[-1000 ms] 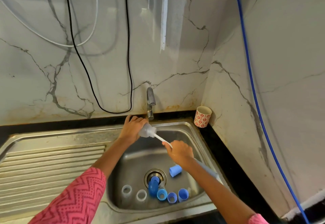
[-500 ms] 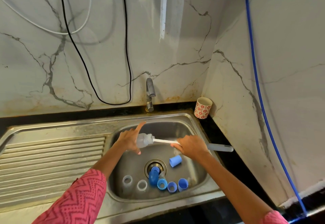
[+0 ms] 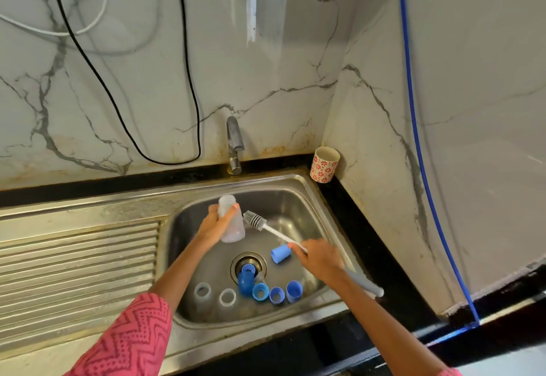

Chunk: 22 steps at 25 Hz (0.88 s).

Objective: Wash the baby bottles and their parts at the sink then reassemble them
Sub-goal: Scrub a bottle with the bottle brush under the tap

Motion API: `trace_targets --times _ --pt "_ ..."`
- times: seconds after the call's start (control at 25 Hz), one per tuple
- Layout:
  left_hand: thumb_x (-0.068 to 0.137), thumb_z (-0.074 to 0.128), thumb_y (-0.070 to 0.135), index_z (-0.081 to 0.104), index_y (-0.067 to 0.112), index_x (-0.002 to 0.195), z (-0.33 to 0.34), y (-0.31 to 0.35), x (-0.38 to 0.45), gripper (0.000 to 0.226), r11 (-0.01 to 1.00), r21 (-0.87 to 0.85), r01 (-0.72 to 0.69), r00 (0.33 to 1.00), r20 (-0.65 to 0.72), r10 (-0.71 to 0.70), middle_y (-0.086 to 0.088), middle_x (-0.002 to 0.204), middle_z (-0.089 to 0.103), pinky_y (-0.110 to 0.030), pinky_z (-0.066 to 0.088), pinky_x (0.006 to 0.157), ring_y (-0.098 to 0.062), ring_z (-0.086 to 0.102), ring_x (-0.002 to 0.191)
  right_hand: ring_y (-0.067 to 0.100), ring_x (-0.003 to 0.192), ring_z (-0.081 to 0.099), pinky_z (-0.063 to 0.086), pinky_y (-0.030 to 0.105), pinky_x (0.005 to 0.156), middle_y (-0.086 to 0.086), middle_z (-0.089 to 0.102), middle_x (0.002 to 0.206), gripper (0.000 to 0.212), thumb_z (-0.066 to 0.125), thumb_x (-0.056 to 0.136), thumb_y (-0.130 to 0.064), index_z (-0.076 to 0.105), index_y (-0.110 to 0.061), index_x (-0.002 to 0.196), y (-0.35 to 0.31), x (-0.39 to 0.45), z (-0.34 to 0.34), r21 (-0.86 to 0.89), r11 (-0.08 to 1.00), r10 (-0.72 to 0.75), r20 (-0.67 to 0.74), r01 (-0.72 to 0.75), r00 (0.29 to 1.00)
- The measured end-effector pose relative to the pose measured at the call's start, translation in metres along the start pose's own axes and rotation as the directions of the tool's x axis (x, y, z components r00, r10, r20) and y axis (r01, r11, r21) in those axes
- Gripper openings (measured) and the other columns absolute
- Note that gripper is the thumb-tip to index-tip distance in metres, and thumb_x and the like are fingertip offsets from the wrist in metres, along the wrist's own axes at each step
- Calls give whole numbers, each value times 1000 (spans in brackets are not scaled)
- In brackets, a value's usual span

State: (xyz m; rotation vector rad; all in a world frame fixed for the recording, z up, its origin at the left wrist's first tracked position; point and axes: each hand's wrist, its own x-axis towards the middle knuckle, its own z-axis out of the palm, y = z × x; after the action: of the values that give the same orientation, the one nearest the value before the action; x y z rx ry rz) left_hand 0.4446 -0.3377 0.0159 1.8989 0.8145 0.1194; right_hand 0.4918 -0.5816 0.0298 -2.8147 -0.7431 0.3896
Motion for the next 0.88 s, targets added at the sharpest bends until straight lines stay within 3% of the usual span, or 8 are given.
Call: trace_targets --times 0.08,0.2,0.32,0.4,0.48,0.6,0.76,0.88 --pt "94 45 46 27 17 139 -2 -2 0 56 995 -97 -27 997 -79 19 -18 132 47 -41 52 84 -34 54 112 9 61 48 31 18 52 -10 43 60 45 34 96 -57 40 -28 62 -6 -3 0 49 999 11 -7 -10 1000" --pt "88 61 39 37 13 131 -5 0 -6 56 963 -263 -61 980 -200 7 -16 125 52 -39 54 82 -30 56 107 8 59 47 37 20 55 -7 47 62 46 34 96 -56 44 -23 64 -16 -8 7 131 990 47 2 -47 999" --pt "86 64 37 54 2 120 -6 -1 -13 51 933 -354 69 938 -294 -181 -17 115 57 -30 45 79 -28 56 104 13 63 51 44 26 62 -5 49 64 49 31 96 -57 44 -22 65 -29 -13 14 163 983 89 -30 -83 996" --pt "90 60 32 58 -2 116 3 -7 -16 43 850 -495 181 913 -236 -332 -20 114 59 -31 42 80 -30 56 100 14 64 51 44 26 62 -3 52 69 49 28 97 -57 40 -24 61 -48 -14 17 111 991 72 -17 -70 997" --pt "92 57 27 57 -2 117 12 -11 -18 38 701 -669 246 895 -122 -430 -21 116 59 -34 45 85 -29 56 98 16 65 51 42 27 61 3 55 77 50 26 98 -56 39 -24 61 -66 -15 24 98 994 47 -31 -44 998" --pt "92 56 22 54 -2 120 14 -20 -16 37 523 -799 296 844 -38 -535 -20 118 58 -35 46 89 -30 57 100 18 66 51 40 27 61 4 54 85 50 22 98 -55 46 -19 74 -74 -13 37 -12 1000 7 -40 -7 999" --pt "89 62 14 48 -6 127 12 -26 -14 45 429 -859 278 816 -25 -578 -23 126 54 -38 46 98 -34 55 114 20 78 57 50 33 75 6 62 96 57 20 99 -53 61 -14 92 -67 2 40 21 996 92 -21 -92 996" --pt "88 62 8 48 -8 125 18 -24 -19 43 348 -910 224 814 -22 -580 -24 123 56 -36 49 88 -34 58 110 25 92 62 50 33 76 7 63 88 62 21 100 -50 66 -8 100 -77 7 40 25 999 44 5 -44 999"
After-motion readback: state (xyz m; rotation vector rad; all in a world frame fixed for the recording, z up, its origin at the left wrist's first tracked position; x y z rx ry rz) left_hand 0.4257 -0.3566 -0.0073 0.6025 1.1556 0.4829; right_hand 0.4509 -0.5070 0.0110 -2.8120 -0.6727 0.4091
